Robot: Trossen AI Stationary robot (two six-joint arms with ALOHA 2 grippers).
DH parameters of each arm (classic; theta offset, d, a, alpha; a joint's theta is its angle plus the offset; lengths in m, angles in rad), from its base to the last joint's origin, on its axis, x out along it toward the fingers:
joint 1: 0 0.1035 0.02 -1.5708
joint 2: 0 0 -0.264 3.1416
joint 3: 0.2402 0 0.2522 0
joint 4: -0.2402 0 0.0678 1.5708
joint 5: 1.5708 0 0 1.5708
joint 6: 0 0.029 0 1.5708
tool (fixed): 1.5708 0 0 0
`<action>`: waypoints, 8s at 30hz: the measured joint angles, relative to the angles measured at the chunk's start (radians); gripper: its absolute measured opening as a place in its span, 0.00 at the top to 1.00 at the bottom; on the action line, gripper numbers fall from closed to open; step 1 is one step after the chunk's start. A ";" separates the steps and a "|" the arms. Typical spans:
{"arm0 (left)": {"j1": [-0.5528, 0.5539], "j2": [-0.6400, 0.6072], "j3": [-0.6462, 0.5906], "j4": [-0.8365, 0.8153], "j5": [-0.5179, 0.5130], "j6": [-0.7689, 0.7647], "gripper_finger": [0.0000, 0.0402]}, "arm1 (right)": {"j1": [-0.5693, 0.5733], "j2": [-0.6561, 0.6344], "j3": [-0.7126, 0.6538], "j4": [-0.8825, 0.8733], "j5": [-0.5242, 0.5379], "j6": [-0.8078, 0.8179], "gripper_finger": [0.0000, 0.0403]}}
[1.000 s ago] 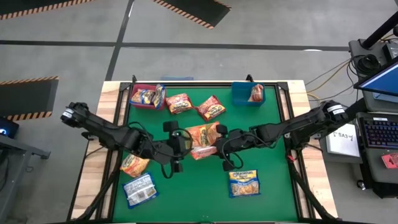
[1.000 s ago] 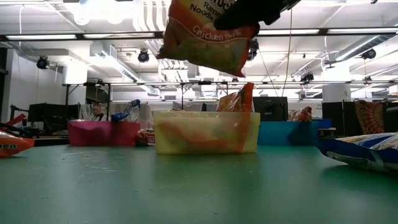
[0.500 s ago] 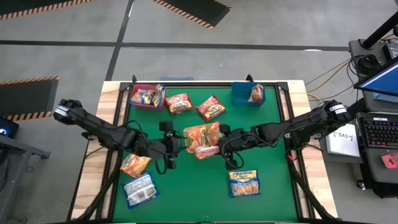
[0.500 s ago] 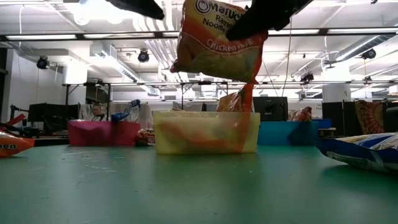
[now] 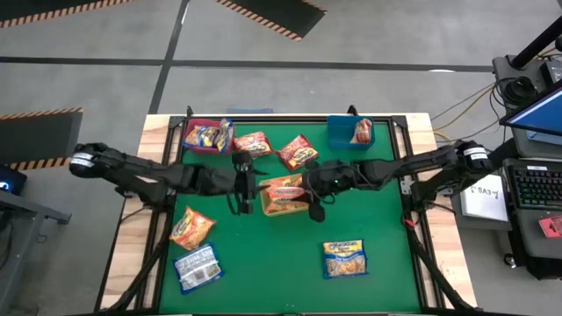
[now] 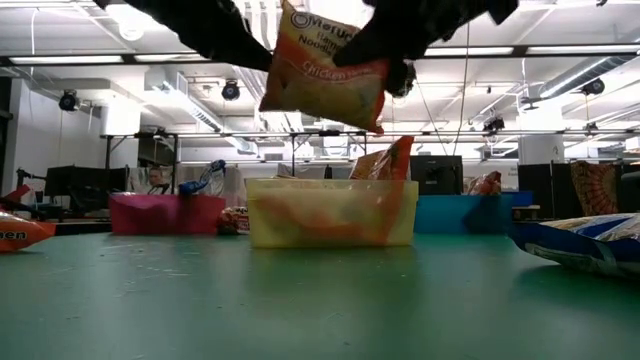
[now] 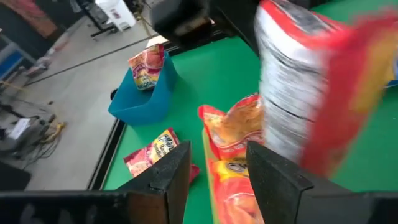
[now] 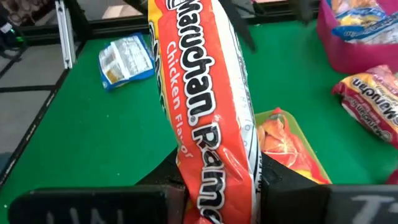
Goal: Sort Maruchan noodles
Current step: Put the orange noodle pack into the yellow bin, then put the red noodle pack into the blue bin
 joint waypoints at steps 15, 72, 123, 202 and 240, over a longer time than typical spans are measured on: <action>0.211 0.000 -0.113 0.037 0.313 -0.063 0.72 | -0.096 0.175 -0.001 0.062 -0.163 -0.090 0.84; 0.119 0.161 -0.062 -0.015 0.521 -0.072 0.72 | -0.097 0.324 0.002 0.189 -0.106 -0.077 0.94; 0.131 -0.228 -0.138 -0.049 0.291 0.032 0.72 | -0.319 -0.003 0.048 -0.011 0.007 0.350 0.65; 0.133 -0.246 -0.139 0.059 0.191 0.089 0.72 | -0.312 0.214 0.547 -0.603 0.139 0.016 0.97; 0.182 -0.003 -0.136 0.487 0.189 0.036 0.38 | -0.057 -0.198 -0.239 0.437 0.543 -0.074 0.97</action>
